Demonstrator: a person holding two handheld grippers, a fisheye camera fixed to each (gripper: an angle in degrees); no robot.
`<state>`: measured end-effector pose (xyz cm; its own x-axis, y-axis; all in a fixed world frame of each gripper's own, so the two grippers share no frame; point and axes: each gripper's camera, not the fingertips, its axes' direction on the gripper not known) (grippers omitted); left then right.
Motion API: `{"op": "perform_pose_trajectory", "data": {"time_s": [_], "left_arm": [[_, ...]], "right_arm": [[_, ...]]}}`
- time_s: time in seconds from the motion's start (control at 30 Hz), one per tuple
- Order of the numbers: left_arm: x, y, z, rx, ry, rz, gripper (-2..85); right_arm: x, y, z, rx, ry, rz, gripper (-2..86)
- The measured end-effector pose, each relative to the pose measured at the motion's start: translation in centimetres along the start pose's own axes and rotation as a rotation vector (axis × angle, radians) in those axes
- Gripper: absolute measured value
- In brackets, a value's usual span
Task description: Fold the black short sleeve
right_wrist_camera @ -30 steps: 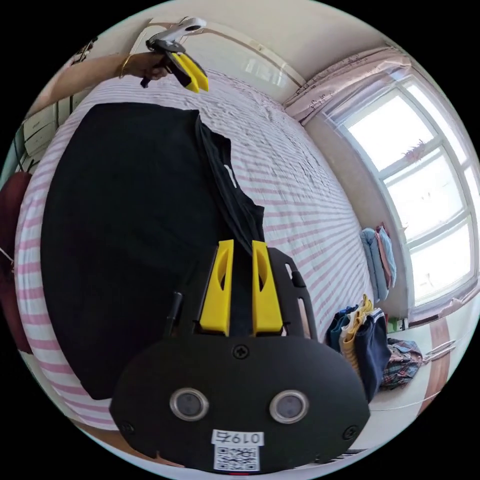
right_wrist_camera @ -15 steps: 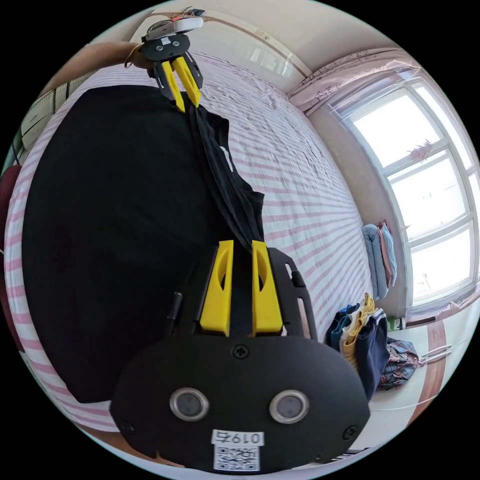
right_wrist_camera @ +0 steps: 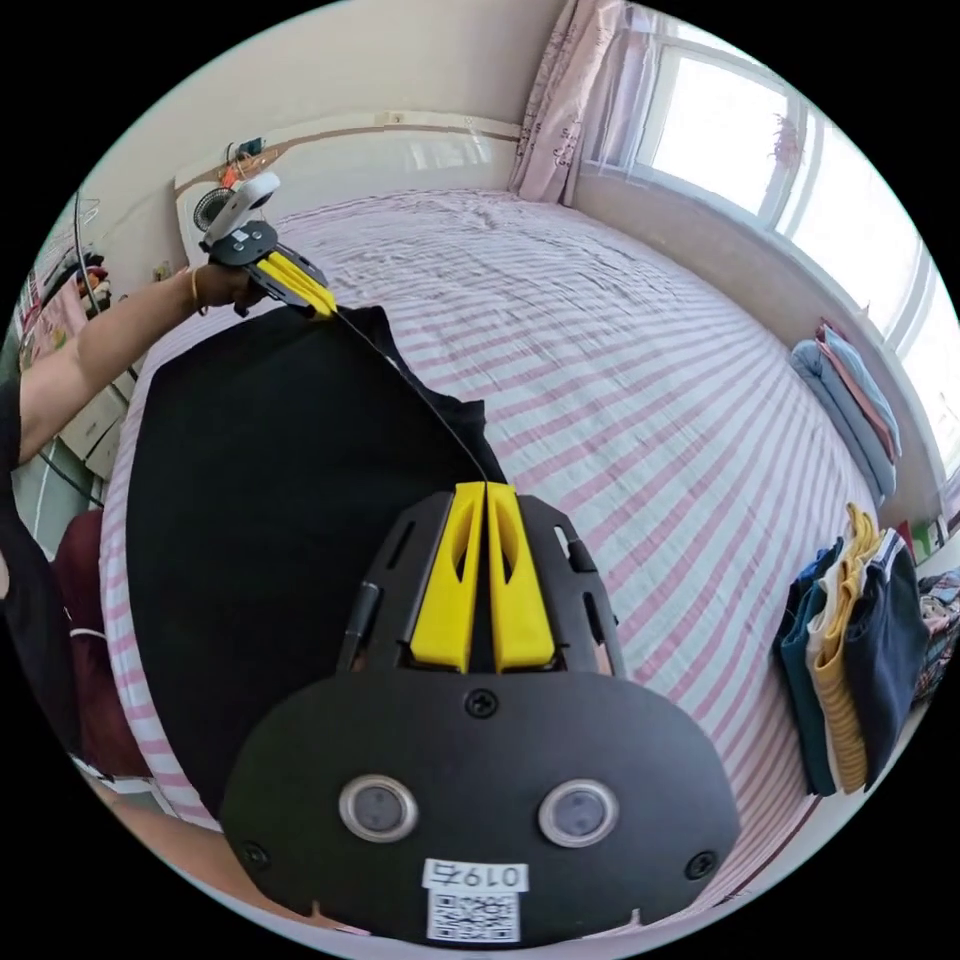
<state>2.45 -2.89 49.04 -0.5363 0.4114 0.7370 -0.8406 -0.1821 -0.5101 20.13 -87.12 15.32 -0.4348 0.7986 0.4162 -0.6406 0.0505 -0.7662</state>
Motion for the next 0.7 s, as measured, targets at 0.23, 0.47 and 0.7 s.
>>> {"op": "perform_pose_trajectory", "data": {"time_s": [0.23, 0.47, 0.7], "left_arm": [[0.1, 1.3, -0.6, -0.036, -0.083, -0.018, 1.2], [-1.3, 4.0, -2.0, -0.06, -0.12, -0.123, 1.2], [-7.3, 10.8, -7.0, 0.159, 0.09, -0.384, 1.4]], "right_arm": [[0.7, 1.4, 0.4, -0.048, 0.047, 0.034, -0.5], [1.5, 4.1, -0.4, -0.034, 0.069, 0.081, 1.0], [4.4, 9.3, -4.1, 0.03, 0.019, 0.216, 6.6]]}}
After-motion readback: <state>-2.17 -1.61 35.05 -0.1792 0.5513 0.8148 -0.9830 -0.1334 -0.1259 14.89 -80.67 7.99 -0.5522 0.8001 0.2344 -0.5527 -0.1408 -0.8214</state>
